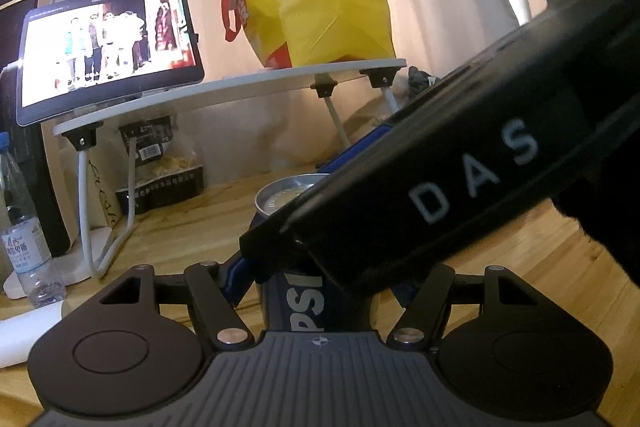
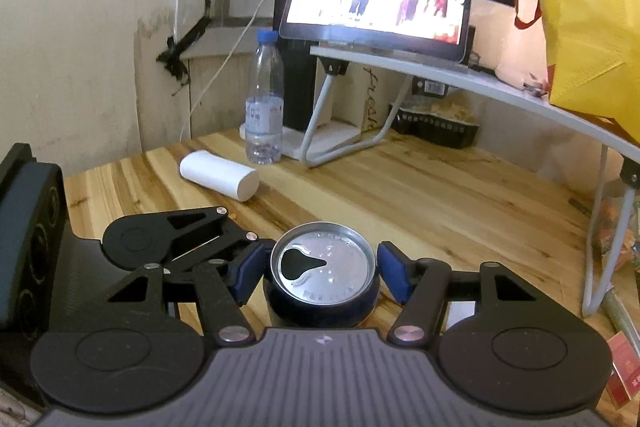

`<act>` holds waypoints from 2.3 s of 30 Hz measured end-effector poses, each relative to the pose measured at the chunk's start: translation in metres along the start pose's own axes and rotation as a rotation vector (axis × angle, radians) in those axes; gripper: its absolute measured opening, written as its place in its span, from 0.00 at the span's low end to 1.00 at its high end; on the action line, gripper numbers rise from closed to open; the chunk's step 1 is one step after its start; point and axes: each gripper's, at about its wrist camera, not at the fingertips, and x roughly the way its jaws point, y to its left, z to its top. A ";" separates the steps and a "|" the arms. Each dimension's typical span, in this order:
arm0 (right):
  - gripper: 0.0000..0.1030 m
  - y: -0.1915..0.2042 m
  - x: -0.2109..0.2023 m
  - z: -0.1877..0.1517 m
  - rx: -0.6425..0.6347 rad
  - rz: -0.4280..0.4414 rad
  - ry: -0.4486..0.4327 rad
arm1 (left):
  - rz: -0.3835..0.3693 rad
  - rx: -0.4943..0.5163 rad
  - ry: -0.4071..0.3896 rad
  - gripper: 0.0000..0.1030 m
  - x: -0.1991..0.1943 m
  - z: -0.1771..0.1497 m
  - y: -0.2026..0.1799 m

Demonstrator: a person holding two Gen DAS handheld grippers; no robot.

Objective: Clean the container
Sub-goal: 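Open the right gripper off the can and move it to the towel, then grasp the white paper towel from the table with the right gripper, then wipe the can's top rim with the towel in the right gripper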

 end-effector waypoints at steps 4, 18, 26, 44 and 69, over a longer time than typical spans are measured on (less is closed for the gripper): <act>0.62 -0.005 0.002 0.001 0.035 0.011 0.006 | -0.005 -0.005 0.006 0.65 0.001 0.000 0.002; 0.67 -0.125 0.022 -0.034 0.271 -0.340 0.066 | -0.020 -0.111 0.044 0.65 0.009 -0.003 0.017; 0.67 -0.140 0.060 -0.050 0.367 -0.303 0.112 | -0.029 -0.113 0.044 0.65 0.010 -0.002 0.016; 0.14 -0.139 0.090 -0.050 0.248 -0.245 0.110 | -0.032 -0.103 0.046 0.65 0.009 -0.002 0.013; 0.15 -0.017 -0.004 0.004 -0.019 0.076 -0.054 | -0.027 -0.097 0.049 0.65 0.010 -0.003 0.010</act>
